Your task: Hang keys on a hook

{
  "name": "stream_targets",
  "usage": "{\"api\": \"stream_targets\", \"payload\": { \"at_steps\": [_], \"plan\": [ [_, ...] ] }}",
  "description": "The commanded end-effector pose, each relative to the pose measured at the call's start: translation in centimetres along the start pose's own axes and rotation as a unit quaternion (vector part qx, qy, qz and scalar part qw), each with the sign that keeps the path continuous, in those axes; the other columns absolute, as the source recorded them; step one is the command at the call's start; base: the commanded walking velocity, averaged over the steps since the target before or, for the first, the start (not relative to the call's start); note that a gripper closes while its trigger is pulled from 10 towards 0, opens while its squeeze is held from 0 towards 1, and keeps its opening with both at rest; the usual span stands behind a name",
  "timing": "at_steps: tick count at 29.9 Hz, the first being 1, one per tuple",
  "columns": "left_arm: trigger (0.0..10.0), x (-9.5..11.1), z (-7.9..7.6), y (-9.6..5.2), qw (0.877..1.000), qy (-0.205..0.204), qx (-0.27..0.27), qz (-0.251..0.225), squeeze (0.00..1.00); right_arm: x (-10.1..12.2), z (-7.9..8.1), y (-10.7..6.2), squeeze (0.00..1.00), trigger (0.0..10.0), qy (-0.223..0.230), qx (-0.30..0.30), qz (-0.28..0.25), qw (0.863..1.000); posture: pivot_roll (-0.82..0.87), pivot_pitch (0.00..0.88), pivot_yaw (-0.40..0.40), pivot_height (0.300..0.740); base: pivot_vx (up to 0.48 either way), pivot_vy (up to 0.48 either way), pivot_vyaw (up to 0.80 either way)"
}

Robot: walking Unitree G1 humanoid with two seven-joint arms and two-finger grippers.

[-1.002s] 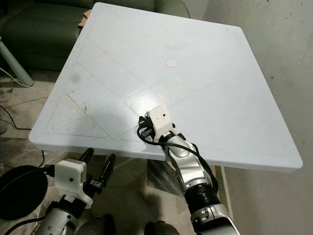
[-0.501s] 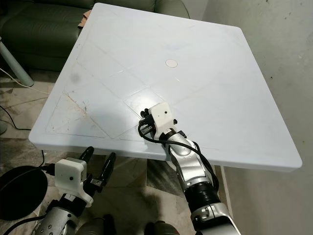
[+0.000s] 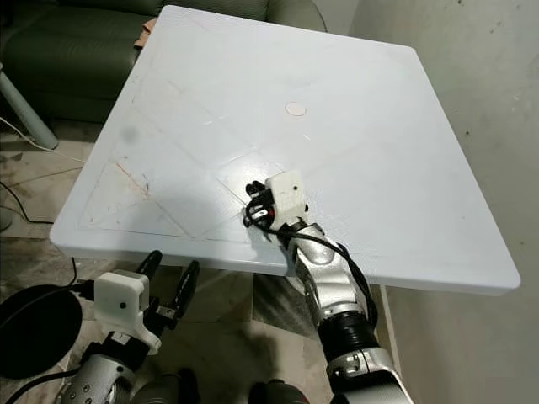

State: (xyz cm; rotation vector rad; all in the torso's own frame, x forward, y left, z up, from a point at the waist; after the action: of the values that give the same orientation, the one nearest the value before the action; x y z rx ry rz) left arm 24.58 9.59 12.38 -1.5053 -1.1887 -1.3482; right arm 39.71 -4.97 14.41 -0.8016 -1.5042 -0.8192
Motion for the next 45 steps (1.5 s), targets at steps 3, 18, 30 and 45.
{"api": "stream_targets", "payload": {
  "at_steps": [3,18,30,45],
  "plan": [
    [10.0,-0.3,0.0,-0.1,1.0,-0.004,0.006,0.006,0.0,1.1,-0.8,0.1,0.0,0.0,0.053,-0.013,-0.022,0.998,0.04,0.182,-0.136,0.728,0.0,0.0,0.0],
    [10.0,-0.2,0.3,0.5,1.0,0.0,0.011,0.001,0.0,5.2,-3.4,0.2,0.0,10.0,0.148,-0.036,-0.102,0.983,0.03,0.169,-0.13,0.728,0.0,0.0,0.0],
    [10.0,2.8,4.4,2.3,0.995,-0.022,0.077,-0.053,0.0,7.2,-3.9,-2.3,0.0,10.0,0.057,-0.03,-0.167,0.984,0.02,0.129,-0.119,0.728,0.0,0.0,0.0],
    [10.0,4.5,8.4,4.5,0.99,-0.01,0.117,-0.084,0.0,6.6,-5.2,-5.0,0.0,10.0,0.022,-0.082,-0.162,0.983,-0.03,0.059,-0.09,0.728,0.0,0.0,0.0]
  ]
}}
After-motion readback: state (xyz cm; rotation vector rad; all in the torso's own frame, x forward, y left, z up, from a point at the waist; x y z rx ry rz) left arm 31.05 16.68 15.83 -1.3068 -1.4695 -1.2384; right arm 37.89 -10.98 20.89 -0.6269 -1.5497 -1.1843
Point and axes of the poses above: a point about 5 cm out from each wrist's last joint towards the gripper, its own y axis pointing out of the wrist towards the gripper, its own x axis along the axis of the wrist's last joint, z = x × y, the point moved 6 cm from there along y, pointing out of the wrist towards the gripper, and after that the axes turned 6 degrees about -y, right-handed, at the moved point
